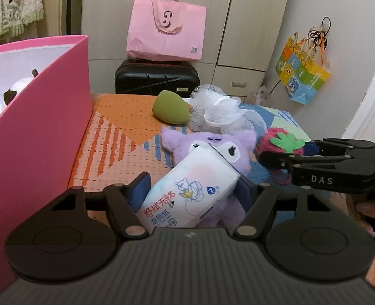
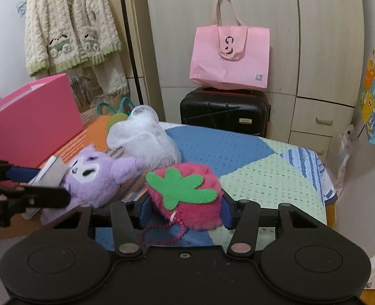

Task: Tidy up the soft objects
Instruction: 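Close the left gripper on the white wipes pack while the right gripper grasps the pink strawberry pouch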

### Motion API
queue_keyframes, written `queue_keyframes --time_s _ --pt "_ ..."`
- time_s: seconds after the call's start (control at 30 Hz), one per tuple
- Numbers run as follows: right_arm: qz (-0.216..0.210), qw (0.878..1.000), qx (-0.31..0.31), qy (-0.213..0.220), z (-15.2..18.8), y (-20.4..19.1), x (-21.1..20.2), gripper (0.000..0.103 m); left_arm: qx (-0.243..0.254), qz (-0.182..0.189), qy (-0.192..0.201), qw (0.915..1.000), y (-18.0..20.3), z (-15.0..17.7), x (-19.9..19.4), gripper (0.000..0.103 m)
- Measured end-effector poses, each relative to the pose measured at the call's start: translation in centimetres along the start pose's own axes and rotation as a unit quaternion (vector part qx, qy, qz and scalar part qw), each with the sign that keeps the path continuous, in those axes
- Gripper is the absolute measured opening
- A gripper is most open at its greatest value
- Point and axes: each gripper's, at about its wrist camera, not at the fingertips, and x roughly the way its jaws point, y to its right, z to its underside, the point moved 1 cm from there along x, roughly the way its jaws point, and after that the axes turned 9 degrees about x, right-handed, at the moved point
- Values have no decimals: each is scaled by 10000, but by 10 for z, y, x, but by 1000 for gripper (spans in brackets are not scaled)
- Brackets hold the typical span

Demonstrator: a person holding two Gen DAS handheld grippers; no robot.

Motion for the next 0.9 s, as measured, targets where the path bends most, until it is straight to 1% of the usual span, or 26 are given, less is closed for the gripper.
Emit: queue_keyframes --time_s 0.17,0.33,0.57,0.77,0.9 --pt "117 9999 22 48 5 -4 -10 53 -77 -6 31 10000 1 2 -8 65" --pt "141 9998 96 128 13 -8 -27 53 -167 92 72 9998 2 7 -19 64" --pt "154 9995 218 175 25 -16 -56 54 -95 181 159 9997 6 12 -44 64" --pt "138 9998 102 77 37 -29 -83 54 82 365 125 9992 13 19 -68 64" --pt "63 9998 169 -87 45 -36 -99 54 139 442 94 9989 17 23 -82 64"
